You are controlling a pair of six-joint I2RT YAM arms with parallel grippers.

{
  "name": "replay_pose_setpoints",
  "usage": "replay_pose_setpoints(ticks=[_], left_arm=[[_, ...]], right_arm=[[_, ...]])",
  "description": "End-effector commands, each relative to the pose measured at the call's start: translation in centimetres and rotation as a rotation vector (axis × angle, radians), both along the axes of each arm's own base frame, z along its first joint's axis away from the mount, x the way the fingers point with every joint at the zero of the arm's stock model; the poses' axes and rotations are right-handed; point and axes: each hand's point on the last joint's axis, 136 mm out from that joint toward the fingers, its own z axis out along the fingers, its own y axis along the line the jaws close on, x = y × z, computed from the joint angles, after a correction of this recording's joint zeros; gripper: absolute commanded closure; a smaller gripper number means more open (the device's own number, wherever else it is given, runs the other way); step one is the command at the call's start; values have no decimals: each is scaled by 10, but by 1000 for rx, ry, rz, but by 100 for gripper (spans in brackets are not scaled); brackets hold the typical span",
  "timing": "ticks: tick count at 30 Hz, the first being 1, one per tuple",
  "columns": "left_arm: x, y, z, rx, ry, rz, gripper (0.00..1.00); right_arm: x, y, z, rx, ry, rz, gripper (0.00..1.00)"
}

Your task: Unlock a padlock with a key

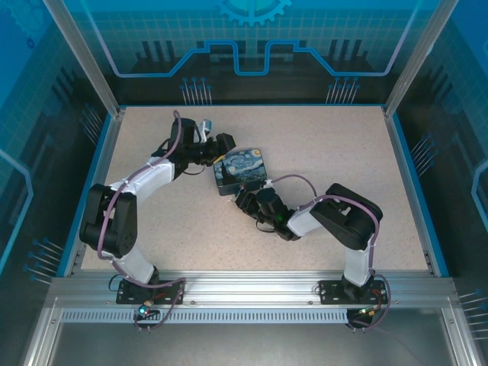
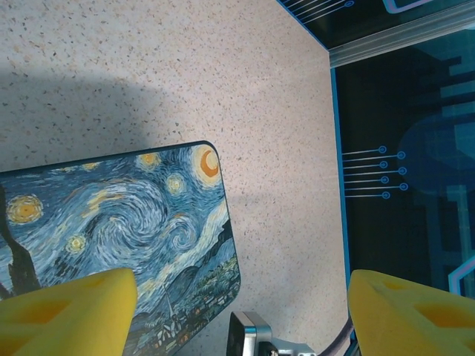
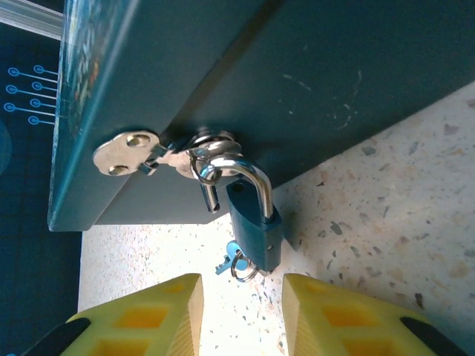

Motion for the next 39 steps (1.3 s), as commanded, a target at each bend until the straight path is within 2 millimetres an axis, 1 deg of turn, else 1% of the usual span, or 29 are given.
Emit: replay_pose_setpoints(ticks=[1,10,18,23,31,39], left_arm=[[2,-8,8,-4,-27,-51,24],[1,-8,-10,12,7,-56,23],[-1,-9,-28,10,46,-62,24],[-1,-9,-36,13,61,-62,23],[1,-10,-39,6,65,-62,23],[0,-11,-39,4,65,-63,24]], right_arm=[[4,-13,-23,-105,29,-55,66],[7,-28,-23,-213,21,-80,66],[13,-37,-23,-257,8,-97,68],[15,-25,-23,-240,5,-57,68],[18,-20,-27,-215,0,-48,70],[23,-13,-26,-190,-31,-32,71]])
